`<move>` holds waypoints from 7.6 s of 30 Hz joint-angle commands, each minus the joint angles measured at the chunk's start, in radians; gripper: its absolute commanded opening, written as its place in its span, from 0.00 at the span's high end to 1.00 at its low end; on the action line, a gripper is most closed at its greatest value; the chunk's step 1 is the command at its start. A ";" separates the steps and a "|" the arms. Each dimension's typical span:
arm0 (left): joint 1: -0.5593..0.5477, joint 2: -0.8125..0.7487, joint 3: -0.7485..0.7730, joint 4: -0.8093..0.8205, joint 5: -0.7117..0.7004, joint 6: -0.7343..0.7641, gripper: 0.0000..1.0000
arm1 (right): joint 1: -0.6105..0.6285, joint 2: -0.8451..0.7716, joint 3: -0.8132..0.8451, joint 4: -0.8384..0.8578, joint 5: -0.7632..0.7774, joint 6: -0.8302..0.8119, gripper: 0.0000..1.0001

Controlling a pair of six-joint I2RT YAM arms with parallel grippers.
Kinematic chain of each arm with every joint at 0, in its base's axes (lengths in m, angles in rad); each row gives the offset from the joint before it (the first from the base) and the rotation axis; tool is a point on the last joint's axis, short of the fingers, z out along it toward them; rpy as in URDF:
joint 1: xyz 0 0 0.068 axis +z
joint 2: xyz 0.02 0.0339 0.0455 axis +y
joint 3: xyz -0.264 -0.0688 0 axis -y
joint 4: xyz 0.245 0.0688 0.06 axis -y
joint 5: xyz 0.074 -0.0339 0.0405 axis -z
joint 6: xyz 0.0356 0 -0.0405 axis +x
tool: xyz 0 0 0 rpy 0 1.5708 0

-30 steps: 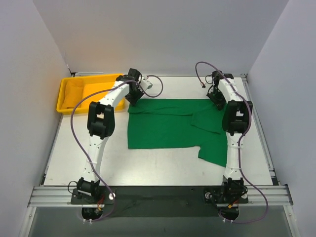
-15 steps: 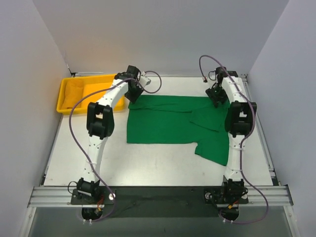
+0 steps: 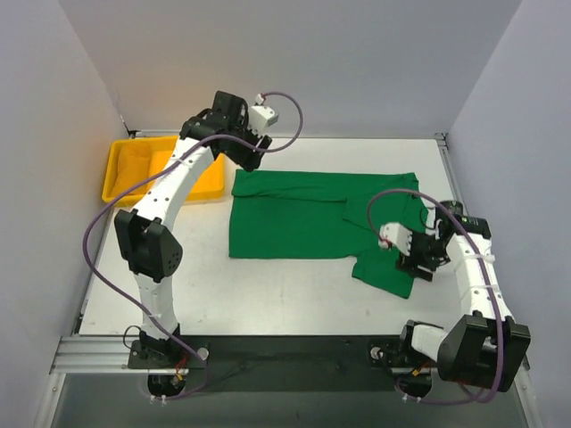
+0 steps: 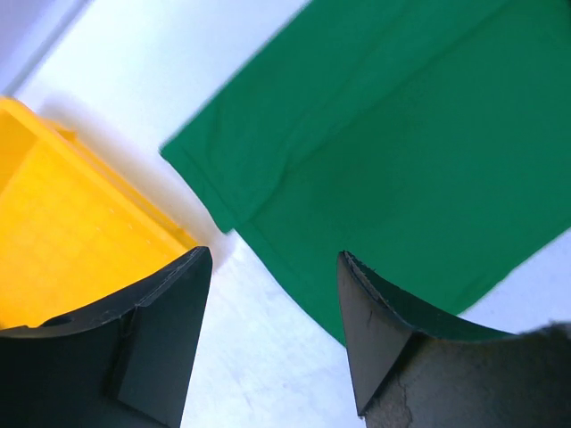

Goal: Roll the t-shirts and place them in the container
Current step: Fold the T-shirt at the center of the board.

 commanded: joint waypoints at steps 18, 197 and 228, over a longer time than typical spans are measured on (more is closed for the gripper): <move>0.025 -0.311 -0.597 0.133 -0.010 0.061 0.37 | -0.094 0.048 -0.241 -0.124 -0.017 -0.925 0.55; 0.100 0.138 -0.359 0.237 -0.058 0.397 1.00 | 0.085 0.634 0.492 0.664 0.290 0.632 1.00; 0.048 0.020 -0.540 0.329 -0.101 0.282 0.68 | 0.038 0.597 0.404 0.301 0.232 0.601 0.79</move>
